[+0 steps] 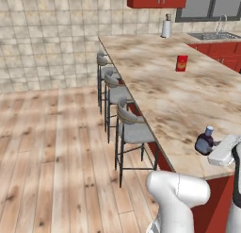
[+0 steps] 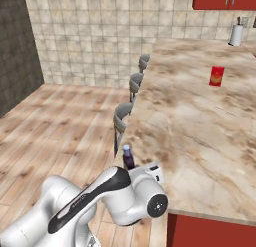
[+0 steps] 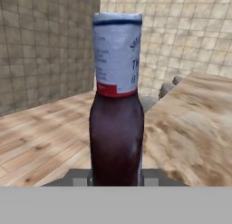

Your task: Move the condiment bottle and shaker from the cabinet to the dining counter.

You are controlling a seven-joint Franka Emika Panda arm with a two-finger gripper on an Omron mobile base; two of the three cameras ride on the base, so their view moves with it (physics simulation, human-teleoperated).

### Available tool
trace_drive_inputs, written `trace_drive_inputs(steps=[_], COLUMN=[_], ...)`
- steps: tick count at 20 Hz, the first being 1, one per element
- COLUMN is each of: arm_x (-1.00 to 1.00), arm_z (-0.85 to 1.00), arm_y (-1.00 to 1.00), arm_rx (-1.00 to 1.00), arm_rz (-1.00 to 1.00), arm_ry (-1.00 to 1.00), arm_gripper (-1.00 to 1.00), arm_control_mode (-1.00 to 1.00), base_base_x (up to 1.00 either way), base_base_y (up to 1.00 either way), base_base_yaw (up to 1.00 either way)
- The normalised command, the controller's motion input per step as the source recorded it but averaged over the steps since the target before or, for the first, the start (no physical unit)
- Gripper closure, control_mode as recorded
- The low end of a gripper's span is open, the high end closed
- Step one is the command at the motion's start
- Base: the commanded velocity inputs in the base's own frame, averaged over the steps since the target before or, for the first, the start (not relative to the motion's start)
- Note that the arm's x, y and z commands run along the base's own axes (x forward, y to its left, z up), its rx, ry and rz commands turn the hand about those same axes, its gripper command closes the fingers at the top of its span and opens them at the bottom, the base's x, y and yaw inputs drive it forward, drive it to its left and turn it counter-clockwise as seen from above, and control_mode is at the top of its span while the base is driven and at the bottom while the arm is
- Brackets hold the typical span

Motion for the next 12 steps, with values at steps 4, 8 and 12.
trace_drive_inputs(steps=[4, 8, 12], arm_x=[0.34, 0.29, 0.26], arm_z=[-0.16, -0.15, -0.16], arm_y=[-0.22, -0.28, -0.25], arm_rx=[0.00, 0.00, 0.00], arm_rz=[0.03, 0.03, 0.03], arm_ry=[0.00, 0.00, 0.00], arm_gripper=[1.00, 1.00, 1.00], arm_control_mode=[-1.00, -1.00, -1.00], base_base_x=[0.00, 0.00, 0.00], base_base_y=[0.00, 0.00, 0.00], base_base_yaw=[0.00, 0.00, 0.00])
